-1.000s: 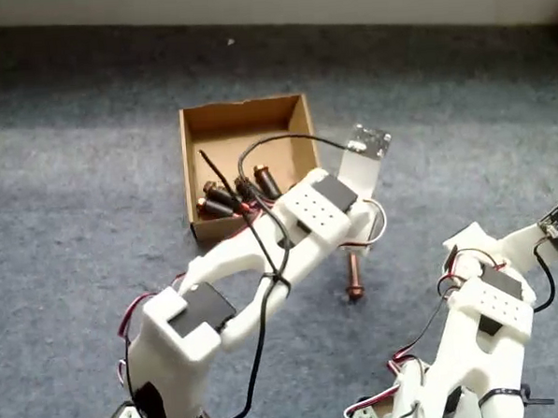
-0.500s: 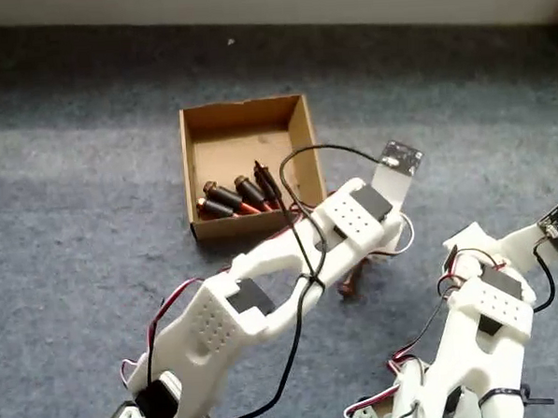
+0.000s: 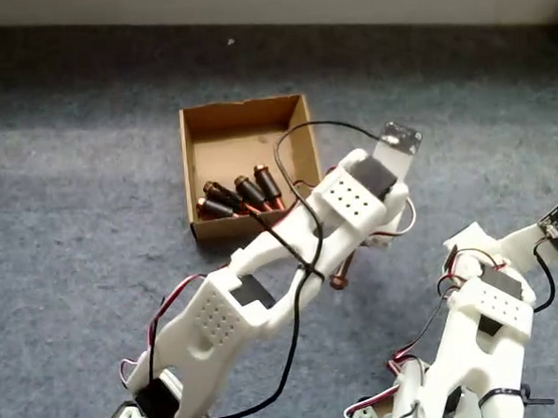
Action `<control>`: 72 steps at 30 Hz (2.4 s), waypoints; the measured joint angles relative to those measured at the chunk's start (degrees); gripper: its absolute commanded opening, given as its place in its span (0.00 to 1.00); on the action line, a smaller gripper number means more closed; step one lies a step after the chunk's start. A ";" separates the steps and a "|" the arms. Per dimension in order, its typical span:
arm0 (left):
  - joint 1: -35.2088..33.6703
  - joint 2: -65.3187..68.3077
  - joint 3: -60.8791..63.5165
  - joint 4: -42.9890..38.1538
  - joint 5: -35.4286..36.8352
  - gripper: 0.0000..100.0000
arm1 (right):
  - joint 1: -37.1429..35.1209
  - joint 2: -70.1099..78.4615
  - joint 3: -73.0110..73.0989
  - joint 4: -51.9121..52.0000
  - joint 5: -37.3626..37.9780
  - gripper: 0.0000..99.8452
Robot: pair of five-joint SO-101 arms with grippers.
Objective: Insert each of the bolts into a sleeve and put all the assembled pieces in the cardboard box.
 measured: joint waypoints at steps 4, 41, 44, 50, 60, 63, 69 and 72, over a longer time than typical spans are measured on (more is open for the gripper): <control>-0.09 0.00 -9.67 6.24 0.00 0.00 | 0.00 0.00 0.00 0.00 0.00 0.00; -16.09 -63.74 21.89 4.04 -6.68 0.01 | 0.00 0.00 0.00 0.00 0.00 0.00; -18.29 -72.44 34.73 -2.64 -6.68 0.01 | 0.00 0.00 0.00 0.00 0.00 0.00; -25.49 -91.60 67.25 -23.74 -6.59 0.00 | -0.44 0.00 0.00 0.00 0.00 0.00; -33.32 -117.45 114.81 -49.76 -6.68 0.01 | -1.14 0.00 0.00 0.00 0.00 0.00; -33.67 -122.02 122.46 -51.34 -6.68 0.01 | -1.23 0.00 0.00 0.00 0.00 0.00; -33.58 -126.15 130.11 -52.75 -6.68 0.01 | -1.23 0.00 0.00 0.00 0.00 0.00; -33.58 -126.68 131.52 -52.75 -6.68 0.06 | -1.14 0.00 0.00 0.00 0.00 0.00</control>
